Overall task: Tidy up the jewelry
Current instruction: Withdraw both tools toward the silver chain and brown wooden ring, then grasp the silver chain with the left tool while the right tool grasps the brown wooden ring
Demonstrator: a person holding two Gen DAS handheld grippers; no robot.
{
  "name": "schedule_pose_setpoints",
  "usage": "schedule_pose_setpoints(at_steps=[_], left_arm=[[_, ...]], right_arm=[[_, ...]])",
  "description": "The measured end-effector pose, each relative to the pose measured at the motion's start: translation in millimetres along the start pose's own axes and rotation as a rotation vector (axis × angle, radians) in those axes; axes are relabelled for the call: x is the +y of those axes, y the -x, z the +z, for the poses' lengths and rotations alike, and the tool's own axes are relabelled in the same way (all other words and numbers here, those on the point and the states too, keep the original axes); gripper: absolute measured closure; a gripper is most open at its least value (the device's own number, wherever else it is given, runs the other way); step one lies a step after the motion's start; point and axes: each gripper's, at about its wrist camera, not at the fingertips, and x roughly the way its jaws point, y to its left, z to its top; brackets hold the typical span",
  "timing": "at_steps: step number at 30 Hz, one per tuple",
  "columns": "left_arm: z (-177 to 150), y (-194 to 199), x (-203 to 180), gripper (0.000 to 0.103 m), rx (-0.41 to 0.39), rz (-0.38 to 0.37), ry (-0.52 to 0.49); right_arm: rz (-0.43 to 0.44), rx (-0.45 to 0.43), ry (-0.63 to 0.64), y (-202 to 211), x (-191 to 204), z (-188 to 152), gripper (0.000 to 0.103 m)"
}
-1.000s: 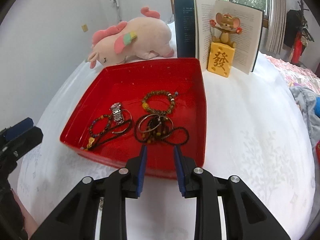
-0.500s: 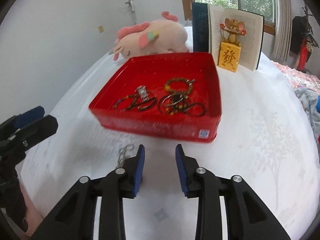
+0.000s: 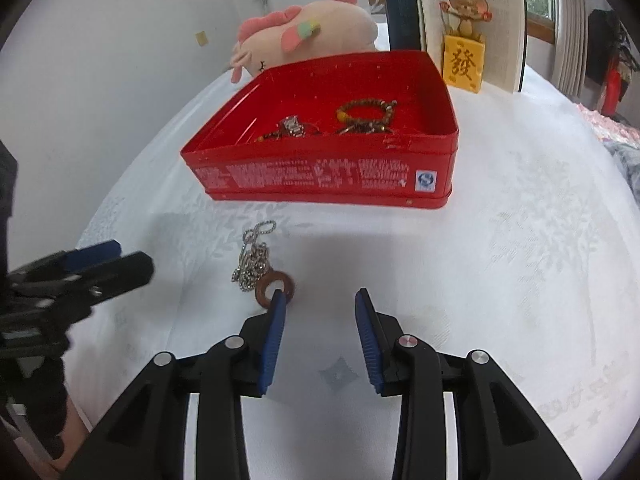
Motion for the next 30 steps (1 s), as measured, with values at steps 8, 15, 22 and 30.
schedule_pose_setpoints(at_steps=[8, 15, 22, 30], left_arm=[[-3.6, -16.8, 11.3, 0.012, 0.043, 0.032, 0.023], [8.0, -25.5, 7.5, 0.012, 0.066, 0.068, -0.001], [14.5, -28.2, 6.4, 0.012, 0.066, 0.057, -0.005], [19.7, -31.6, 1.6, 0.012, 0.067, 0.039, -0.003]], right_arm=[[0.054, 0.029, -0.007, -7.8, 0.7, 0.3, 0.076], [0.086, 0.083, 0.011, -26.2, 8.5, 12.0, 0.082], [0.050, 0.124, 0.044, -43.9, 16.6, 18.2, 0.082], [-0.007, 0.137, 0.114, -53.2, 24.2, 12.6, 0.092]])
